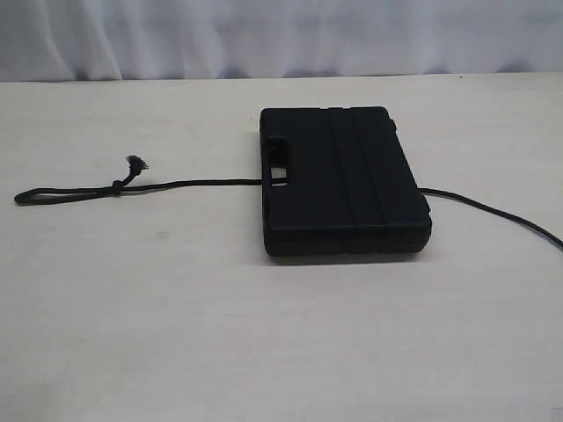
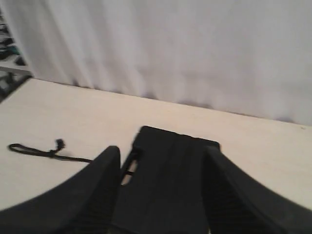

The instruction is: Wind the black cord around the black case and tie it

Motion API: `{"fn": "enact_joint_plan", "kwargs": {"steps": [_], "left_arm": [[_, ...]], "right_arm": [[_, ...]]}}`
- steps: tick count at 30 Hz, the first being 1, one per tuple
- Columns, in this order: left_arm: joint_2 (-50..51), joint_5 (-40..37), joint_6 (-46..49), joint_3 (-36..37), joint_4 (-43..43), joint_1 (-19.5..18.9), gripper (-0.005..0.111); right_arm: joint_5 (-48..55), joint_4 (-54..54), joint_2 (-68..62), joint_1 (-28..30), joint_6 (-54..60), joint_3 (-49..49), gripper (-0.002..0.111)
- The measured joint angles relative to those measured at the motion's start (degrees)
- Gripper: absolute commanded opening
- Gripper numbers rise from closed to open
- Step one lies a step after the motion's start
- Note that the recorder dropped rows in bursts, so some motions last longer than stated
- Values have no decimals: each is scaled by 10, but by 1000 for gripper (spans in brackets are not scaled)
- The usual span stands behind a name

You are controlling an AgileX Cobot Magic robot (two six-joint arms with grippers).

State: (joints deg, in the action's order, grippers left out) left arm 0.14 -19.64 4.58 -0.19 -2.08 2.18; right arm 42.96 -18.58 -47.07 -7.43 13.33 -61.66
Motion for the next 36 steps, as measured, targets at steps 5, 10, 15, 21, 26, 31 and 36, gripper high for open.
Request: {"fn": "enact_joint_plan", "kwargs": {"steps": [5,10,15,21,26,31,36], "left_arm": [[0,0,0,0,0,0,0],[0,0,0,0,0,0,0],[0,0,0,0,0,0,0],[0,0,0,0,0,0,0],[0,0,0,0,0,0,0],[0,0,0,0,0,0,0],[0,0,0,0,0,0,0]], "right_arm": [[-4,-40,-146,-26,52,-65,49],[-11,255,-350,-191,-196,-113,49],[62,277,-529,-251,-250,-257,49],[73,263,-655,-282,-256,-350,49],[74,232,-723,-283,-257,-403,49],[67,229,-776,-283,-258,-428,49],[35,231,-806,-283,-260,-431,49]]}}
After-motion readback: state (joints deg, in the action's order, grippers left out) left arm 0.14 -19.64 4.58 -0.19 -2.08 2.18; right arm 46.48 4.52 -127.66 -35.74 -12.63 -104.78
